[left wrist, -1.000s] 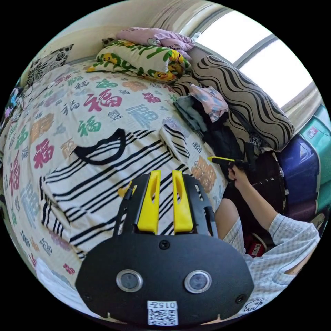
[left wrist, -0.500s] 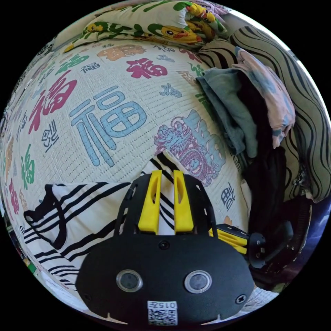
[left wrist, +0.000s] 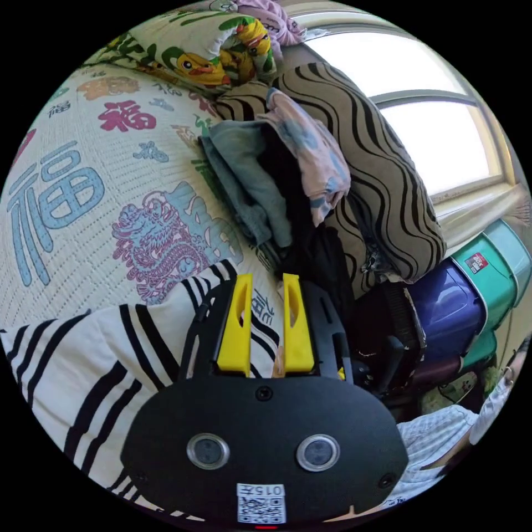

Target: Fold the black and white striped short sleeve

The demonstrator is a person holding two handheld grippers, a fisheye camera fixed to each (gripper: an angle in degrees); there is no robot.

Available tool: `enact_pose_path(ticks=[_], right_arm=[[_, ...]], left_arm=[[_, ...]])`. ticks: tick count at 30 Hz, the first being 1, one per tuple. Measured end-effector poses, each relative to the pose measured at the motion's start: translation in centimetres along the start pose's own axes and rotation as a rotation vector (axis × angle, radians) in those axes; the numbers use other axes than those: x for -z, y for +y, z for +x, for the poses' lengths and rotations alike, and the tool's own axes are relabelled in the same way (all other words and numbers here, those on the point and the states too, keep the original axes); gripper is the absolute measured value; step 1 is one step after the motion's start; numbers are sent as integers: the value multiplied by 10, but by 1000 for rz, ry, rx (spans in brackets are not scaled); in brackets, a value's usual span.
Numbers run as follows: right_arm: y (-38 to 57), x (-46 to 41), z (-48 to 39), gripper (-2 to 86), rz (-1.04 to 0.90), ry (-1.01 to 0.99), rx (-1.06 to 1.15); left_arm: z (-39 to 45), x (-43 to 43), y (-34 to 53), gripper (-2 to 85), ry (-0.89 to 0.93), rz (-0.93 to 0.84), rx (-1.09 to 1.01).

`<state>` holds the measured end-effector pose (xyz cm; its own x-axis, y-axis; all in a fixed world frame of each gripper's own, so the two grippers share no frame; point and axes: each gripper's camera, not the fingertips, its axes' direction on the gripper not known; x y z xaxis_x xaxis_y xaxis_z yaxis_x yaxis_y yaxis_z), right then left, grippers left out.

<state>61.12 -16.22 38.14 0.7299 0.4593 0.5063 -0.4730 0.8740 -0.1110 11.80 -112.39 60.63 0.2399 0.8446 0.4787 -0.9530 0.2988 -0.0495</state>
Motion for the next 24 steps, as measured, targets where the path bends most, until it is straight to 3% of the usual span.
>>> enact_pose_path(ticks=[3, 8, 15, 19, 24], right_arm=[[-19, -6, 25, 83, -8, -106, -12], [-54, -54, 24, 49, -230, -320, 79], [-56, -14, 39, 33, -83, -298, 57], [-56, -51, 55, 88, -200, -337, 50], [-67, -89, 21, 37, -315, -386, 165]], left_arm=[[9, 45, 12, 80, 40, 47, -32], [16, 105, 56, 76, 32, 37, -64], [5, 168, 156, 66, 14, 64, 31], [3, 189, 197, 64, 22, 55, 104], [15, 222, 219, 64, 19, 35, 126]])
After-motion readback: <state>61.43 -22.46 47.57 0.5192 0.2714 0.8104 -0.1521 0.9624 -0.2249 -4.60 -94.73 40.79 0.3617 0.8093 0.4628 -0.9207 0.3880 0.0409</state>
